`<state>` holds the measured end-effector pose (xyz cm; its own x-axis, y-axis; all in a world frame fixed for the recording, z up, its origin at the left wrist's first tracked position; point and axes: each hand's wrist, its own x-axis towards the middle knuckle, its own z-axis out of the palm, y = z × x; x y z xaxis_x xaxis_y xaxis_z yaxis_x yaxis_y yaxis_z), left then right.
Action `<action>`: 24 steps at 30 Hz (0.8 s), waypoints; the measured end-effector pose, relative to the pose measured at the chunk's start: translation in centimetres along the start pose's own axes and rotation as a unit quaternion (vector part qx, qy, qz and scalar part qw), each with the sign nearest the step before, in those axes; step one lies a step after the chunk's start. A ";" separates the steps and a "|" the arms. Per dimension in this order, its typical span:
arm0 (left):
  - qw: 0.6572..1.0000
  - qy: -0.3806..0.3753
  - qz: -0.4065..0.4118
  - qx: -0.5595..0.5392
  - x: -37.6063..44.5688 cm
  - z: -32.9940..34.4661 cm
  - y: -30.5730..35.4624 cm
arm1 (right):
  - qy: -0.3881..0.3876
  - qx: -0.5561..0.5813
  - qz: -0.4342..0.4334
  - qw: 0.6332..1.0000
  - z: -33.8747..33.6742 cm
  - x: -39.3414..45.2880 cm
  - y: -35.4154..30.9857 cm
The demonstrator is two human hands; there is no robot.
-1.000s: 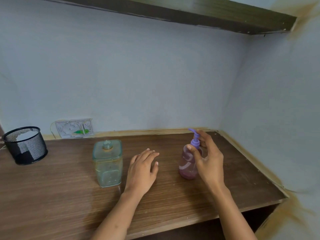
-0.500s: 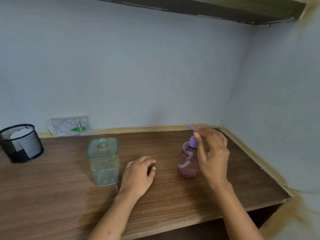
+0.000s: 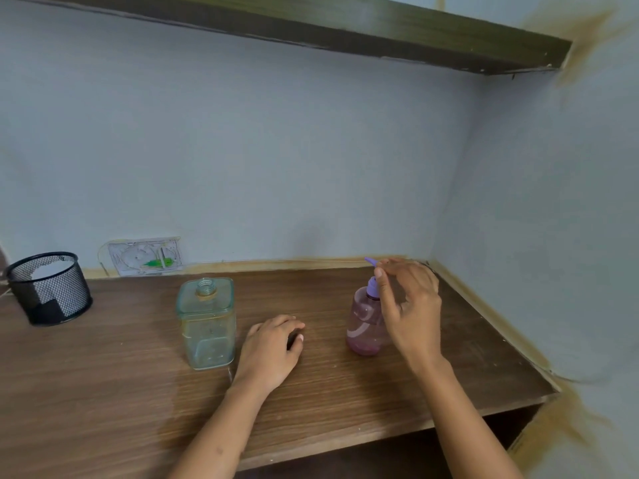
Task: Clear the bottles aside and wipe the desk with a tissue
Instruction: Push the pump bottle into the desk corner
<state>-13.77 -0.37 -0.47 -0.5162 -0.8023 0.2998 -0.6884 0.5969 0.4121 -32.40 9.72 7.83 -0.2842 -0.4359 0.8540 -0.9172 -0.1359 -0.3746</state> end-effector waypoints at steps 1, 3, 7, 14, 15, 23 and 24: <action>1.000 -0.001 0.000 0.001 -0.1 0.0 0.0 | -0.004 -0.005 -0.002 1.000 -0.1 0.1 -0.2; 1.000 -0.002 0.000 0.001 -0.1 -0.1 0.0 | -0.010 -0.012 0.000 1.000 -0.4 0.4 -0.3; 1.000 -0.004 -0.003 0.001 0.1 0.0 0.0 | -0.023 -0.008 0.020 1.000 -0.6 1.2 -0.2; 1.000 -0.003 0.000 -0.004 0.2 0.5 -0.3 | 0.046 0.022 0.030 0.998 1.4 -0.2 0.0; 1.000 -0.004 0.001 -0.003 0.2 0.5 -0.3 | 0.047 0.023 0.036 0.998 1.6 -0.3 0.0; 1.000 -0.012 -0.002 -0.006 0.0 -0.1 -0.1 | 0.007 -0.014 0.029 0.999 0.3 0.6 -0.4; 1.000 -0.012 -0.002 -0.006 0.0 -0.1 0.0 | -0.001 -0.019 0.031 0.999 0.1 0.7 -0.5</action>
<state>-13.69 -0.39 -0.37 -0.5253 -0.8047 0.2768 -0.6852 0.5928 0.4231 -32.15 9.33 8.57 -0.3402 -0.4435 0.8292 -0.9078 -0.0752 -0.4127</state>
